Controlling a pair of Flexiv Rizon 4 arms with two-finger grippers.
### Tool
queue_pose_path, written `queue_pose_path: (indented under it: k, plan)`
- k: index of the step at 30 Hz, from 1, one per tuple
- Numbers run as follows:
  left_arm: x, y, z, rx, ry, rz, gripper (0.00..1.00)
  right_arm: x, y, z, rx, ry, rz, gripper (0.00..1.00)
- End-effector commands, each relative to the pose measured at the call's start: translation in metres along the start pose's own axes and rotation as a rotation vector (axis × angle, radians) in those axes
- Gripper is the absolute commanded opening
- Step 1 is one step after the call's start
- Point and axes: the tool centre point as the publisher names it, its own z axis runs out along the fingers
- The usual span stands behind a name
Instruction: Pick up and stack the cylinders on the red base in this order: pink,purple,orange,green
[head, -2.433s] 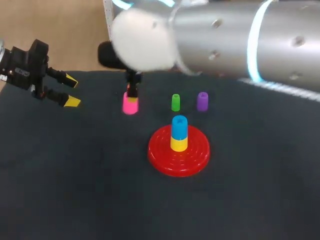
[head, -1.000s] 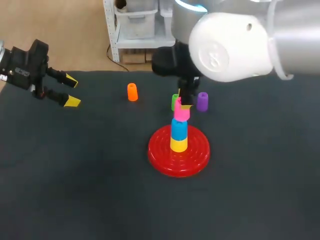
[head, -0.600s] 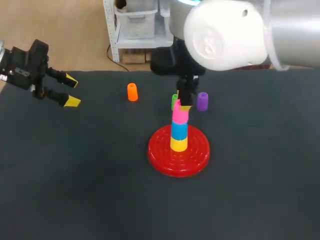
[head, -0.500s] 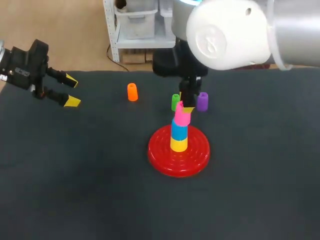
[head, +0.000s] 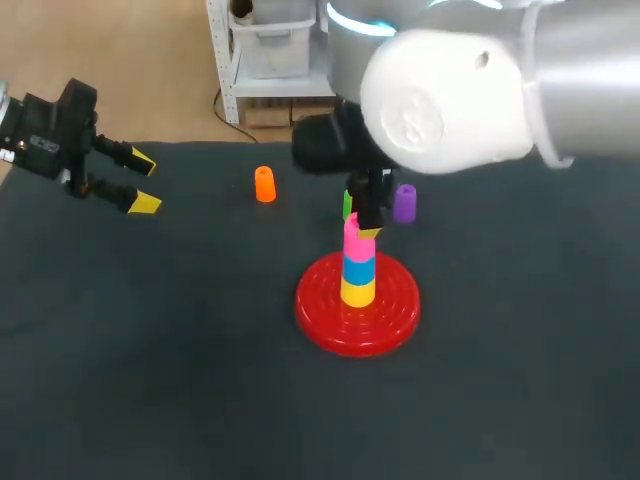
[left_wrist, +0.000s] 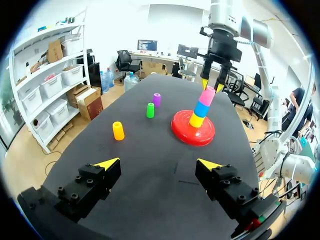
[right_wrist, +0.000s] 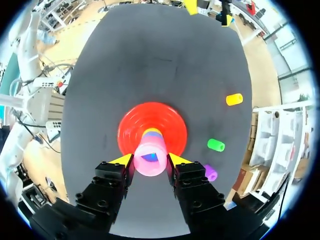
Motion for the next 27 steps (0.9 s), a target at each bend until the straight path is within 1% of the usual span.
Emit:
queue_pose_path:
  k: [1, 6, 10, 13, 14, 15, 16, 17, 18, 24, 27]
  plan:
    - [0.001, 0.0, 0.0, -0.001, -0.003, 0.002, 1.0, 0.002, 0.013, 0.018, 0.019, 0.019, 0.013, 0.0]
    - [0.001, 0.0, 0.0, -0.001, -0.003, 0.002, 1.0, 0.008, 0.015, 0.026, -0.026, 0.007, 0.067, 0.0]
    - [0.001, 0.0, 0.0, -0.001, -0.003, 0.002, 1.0, 0.008, 0.008, 0.03, -0.061, -0.013, 0.107, 0.0]
    - [0.001, 0.0, 0.0, -0.001, -0.003, 0.002, 1.0, 0.008, 0.001, 0.025, -0.076, -0.041, 0.139, 0.0]
    - [0.001, 0.0, 0.0, -0.001, -0.003, 0.002, 1.0, 0.007, -0.002, 0.022, -0.079, -0.055, 0.153, 0.05]
    - [0.001, 0.0, 0.0, -0.001, -0.003, 0.002, 1.0, 0.006, -0.006, 0.017, -0.088, -0.072, 0.165, 0.24]
    - [0.001, 0.0, 0.0, -0.001, -0.003, 0.002, 1.0, 0.005, -0.009, 0.014, -0.093, -0.085, 0.172, 0.46]
    - [0.001, 0.0, 0.0, -0.001, -0.003, 0.002, 1.0, 0.004, -0.012, 0.01, -0.1, -0.099, 0.18, 0.97]
    - [0.001, 0.0, 0.0, -0.001, -0.003, 0.002, 1.0, 0.003, -0.015, 0.005, -0.105, -0.115, 0.188, 1.0]
    - [0.001, 0.0, 0.0, -0.001, -0.003, 0.002, 1.0, -0.002, -0.031, -0.025, -0.151, -0.209, 0.216, 1.0]
    - [0.001, 0.0, 0.0, -0.001, -0.003, 0.002, 1.0, -0.002, -0.042, -0.041, -0.159, -0.261, 0.249, 1.0]
